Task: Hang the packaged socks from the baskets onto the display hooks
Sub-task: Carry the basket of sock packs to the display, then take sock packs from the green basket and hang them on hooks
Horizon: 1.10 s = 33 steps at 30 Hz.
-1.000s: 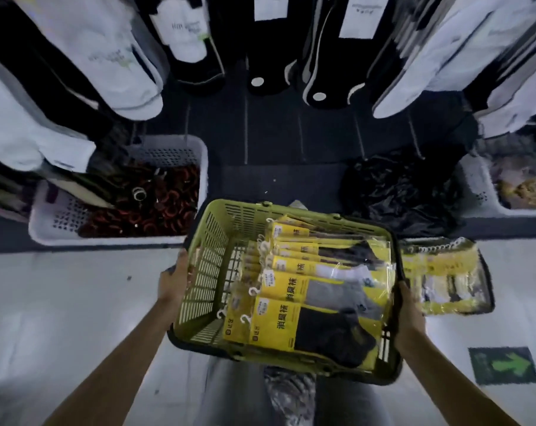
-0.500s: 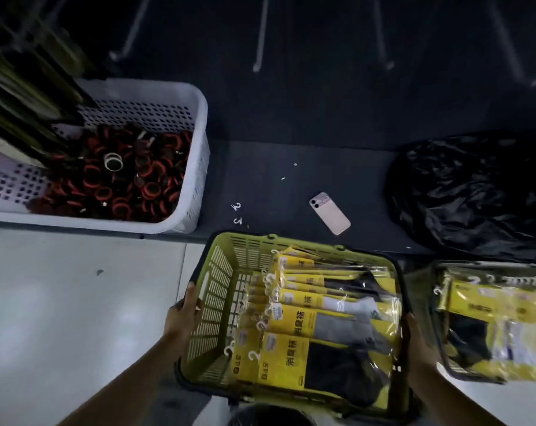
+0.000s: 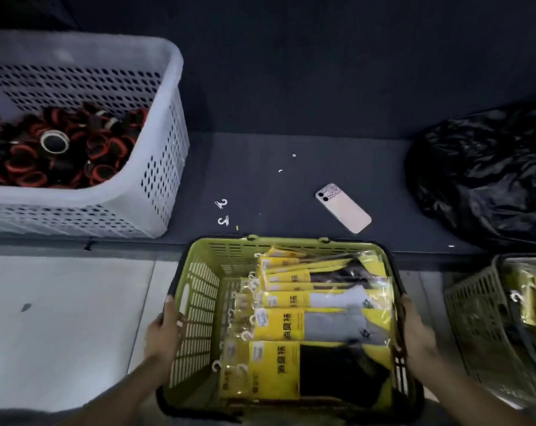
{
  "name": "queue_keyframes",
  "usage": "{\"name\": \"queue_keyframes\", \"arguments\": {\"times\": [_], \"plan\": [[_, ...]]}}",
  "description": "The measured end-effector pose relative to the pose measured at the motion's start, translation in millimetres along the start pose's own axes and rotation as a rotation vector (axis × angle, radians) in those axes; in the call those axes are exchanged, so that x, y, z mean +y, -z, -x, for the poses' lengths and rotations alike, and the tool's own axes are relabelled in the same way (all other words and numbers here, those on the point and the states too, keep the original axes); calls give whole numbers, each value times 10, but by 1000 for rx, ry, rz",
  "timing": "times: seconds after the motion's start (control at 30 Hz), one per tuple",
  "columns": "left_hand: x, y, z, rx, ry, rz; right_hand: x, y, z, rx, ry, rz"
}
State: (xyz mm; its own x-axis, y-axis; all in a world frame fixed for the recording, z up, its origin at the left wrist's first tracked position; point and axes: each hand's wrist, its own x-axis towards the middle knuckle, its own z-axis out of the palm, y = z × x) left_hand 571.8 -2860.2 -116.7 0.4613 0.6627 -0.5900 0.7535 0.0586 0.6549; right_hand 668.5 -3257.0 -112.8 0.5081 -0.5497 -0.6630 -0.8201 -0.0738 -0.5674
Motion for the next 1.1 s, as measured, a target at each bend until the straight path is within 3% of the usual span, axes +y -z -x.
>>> {"name": "queue_keyframes", "arguments": {"times": [0.17,0.27,0.33,0.4,0.43,0.5,0.63,0.7,0.83,0.97,1.1], "plan": [[194,-14,20,34,-12,-54,-79,52,70,-47,3,54],[506,-120,141,58,-330,-212,-226,41,92,2,318,87],[721,-199,344,-109,-584,-206,-371,1,253,10,669,132],[839,-305,589,-452,-576,-248,-476,-109,488,-233,879,181],[833,-367,688,-606,-538,-322,-497,-178,595,-402,897,256],[713,-481,798,-743,-507,-484,-496,-310,752,-655,887,484],[453,-539,863,-677,-494,-474,-360,-386,835,-604,1156,1224],[365,-485,881,-629,-472,-425,-259,-393,888,-603,1198,1354],[166,-345,881,-704,-403,-394,-124,-431,995,-597,1150,1346],[86,-278,933,-690,-460,-414,-130,-370,1037,-669,1074,1257],[271,-226,1079,-573,-494,-161,-304,-250,1122,-637,1056,915]]}}
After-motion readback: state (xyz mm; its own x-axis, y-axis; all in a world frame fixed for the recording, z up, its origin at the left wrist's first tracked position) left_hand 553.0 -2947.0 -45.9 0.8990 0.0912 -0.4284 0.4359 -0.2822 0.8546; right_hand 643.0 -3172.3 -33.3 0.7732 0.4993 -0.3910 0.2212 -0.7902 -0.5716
